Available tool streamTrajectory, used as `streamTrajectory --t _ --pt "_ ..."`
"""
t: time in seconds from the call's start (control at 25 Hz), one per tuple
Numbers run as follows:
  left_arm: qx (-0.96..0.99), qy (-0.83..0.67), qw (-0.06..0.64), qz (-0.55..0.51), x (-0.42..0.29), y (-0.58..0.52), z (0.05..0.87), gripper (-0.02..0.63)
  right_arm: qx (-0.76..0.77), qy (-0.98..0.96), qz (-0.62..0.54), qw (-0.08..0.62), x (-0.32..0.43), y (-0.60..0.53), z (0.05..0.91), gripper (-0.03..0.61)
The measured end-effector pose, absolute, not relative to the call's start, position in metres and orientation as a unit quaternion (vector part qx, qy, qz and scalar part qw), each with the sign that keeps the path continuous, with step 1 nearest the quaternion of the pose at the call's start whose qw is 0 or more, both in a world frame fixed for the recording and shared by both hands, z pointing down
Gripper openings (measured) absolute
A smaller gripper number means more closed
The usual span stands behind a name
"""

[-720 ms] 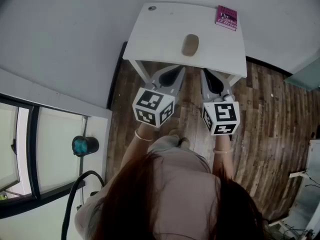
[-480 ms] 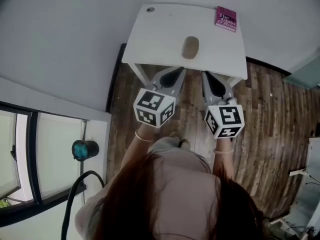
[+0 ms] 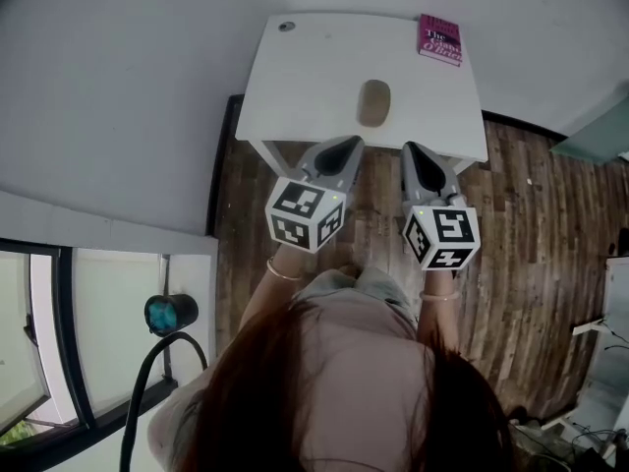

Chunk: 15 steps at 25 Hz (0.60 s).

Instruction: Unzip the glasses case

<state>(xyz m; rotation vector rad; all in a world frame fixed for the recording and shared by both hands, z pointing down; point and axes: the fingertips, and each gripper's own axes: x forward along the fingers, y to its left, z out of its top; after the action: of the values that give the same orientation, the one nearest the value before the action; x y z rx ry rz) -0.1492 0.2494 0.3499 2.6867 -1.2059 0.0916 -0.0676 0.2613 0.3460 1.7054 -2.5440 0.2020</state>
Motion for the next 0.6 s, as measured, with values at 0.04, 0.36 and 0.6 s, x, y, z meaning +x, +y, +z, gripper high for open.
streamTrajectory --t 0.04,0.36,0.6 --pt "0.908 -0.406 0.1 0.033 -0.149 0.246 0.352 0.006 0.558 -0.826 0.07 0.035 -0.066 0.258 0.348 0.003" --pt "0.907 -0.402 0.121 0.04 -0.141 0.209 0.37 0.006 0.571 -0.813 0.118 0.009 -0.042 0.227 0.363 0.003" --pt "0.903 -0.407 0.133 0.039 -0.127 0.175 0.378 0.006 0.561 -0.819 0.119 0.009 -0.031 0.195 0.366 0.003"
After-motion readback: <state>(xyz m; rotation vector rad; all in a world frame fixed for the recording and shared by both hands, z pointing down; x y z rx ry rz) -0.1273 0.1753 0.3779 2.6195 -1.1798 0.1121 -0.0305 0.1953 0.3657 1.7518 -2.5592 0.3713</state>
